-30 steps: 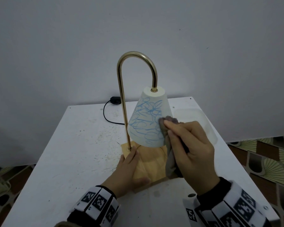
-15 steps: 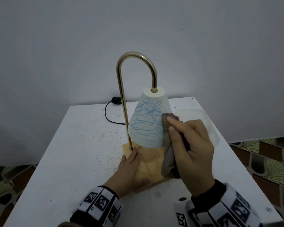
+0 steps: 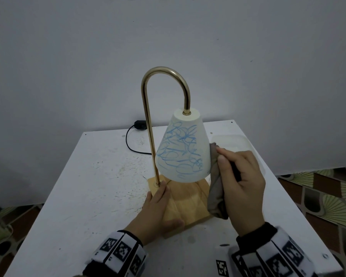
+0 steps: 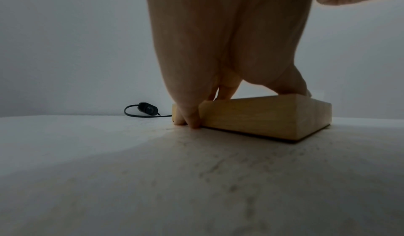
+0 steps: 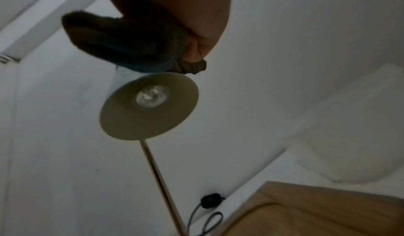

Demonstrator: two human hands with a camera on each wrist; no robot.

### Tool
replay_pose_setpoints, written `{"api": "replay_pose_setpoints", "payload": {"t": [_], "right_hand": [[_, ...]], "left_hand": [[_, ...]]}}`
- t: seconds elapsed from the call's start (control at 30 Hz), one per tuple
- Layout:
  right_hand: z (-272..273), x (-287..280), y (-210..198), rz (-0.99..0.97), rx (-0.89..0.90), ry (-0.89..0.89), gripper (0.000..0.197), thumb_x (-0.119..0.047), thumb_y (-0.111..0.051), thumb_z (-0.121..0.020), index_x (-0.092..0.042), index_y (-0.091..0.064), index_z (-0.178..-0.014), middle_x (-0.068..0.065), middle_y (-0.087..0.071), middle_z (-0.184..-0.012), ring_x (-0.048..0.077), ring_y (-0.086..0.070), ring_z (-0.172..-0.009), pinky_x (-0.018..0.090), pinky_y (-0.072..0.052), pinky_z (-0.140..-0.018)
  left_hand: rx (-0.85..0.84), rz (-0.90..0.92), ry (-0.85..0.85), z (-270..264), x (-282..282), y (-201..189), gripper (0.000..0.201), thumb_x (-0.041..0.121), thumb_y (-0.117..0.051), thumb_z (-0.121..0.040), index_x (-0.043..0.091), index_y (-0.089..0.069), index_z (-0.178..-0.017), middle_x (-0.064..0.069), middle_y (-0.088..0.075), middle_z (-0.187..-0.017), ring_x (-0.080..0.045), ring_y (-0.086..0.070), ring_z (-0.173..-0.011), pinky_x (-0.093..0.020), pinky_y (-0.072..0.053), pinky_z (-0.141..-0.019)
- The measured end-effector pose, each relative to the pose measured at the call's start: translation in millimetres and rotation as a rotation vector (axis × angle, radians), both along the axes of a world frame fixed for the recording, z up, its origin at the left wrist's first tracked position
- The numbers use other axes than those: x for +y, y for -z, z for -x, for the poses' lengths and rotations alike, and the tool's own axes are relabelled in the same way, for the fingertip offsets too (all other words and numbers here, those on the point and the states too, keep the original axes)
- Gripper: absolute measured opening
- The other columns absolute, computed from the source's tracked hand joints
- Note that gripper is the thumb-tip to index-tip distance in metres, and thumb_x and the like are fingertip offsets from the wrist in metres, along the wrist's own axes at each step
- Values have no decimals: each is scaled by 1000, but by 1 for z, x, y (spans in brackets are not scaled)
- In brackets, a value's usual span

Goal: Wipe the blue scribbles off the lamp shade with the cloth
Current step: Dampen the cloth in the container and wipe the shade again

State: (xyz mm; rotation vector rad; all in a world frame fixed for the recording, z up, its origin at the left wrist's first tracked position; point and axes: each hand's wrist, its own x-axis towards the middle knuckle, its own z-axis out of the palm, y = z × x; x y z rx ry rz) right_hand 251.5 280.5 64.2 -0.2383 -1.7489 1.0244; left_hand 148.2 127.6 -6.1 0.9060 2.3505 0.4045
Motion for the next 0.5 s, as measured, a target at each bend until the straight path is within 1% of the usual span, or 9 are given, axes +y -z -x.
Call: {"api": "replay_pose_setpoints", "payload": {"t": [0.03,0.1,0.17,0.3,0.4,0.5], "right_hand": [[1,-3,-4,1,19,-11,19,-6,-56,-89,-11,-66,-104,3,-57,-89,0,-54,-85,8,-41,-80],[2,-10,-9,-8,49,-33,18,-11,-55,-90,-12,-65,-105,-1,-56,-89,-1,-54,-86,9,-41,-81],[-2,-18,-7,-31,59,-48,22,-15,-53,-88,-10,-65,-105,-3,-56,-90,-1,-54,-87,8,-40,-82],[-14,-24,12,-147,12,-18,22,-10,-53,-87,-6,-66,-103,-10,-55,-96,-7,-54,-93,8,-40,-86],[-18,-19,23,-97,-17,4,22,-14,-52,-88,-9,-65,-104,-7,-57,-93,-4,-55,-87,6,-40,-81],[-13,-12,21,1,-32,24,20,-16,-53,-88,-12,-66,-103,-4,-58,-90,-3,-55,-86,5,-39,-79]], "left_hand": [[0,2,-4,0,0,-1,105,62,-54,-80,21,14,-149,10,26,-153,-31,15,-144,-43,-5,-119],[7,4,-8,0,0,-1,104,60,-55,-81,20,13,-149,9,25,-154,-31,15,-144,-43,-6,-119],[24,2,2,0,0,0,104,59,-56,-81,19,12,-149,8,24,-154,-31,14,-144,-43,-4,-119],[35,18,10,1,1,0,102,57,-55,-83,19,13,-148,8,25,-154,-31,13,-144,-43,-6,-119],[32,7,29,2,0,3,104,60,-54,-81,20,14,-148,8,27,-154,-29,14,-144,-44,-5,-119],[37,-9,36,4,-1,5,105,62,-53,-81,19,15,-149,9,28,-153,-28,15,-144,-43,-4,-119]]}}
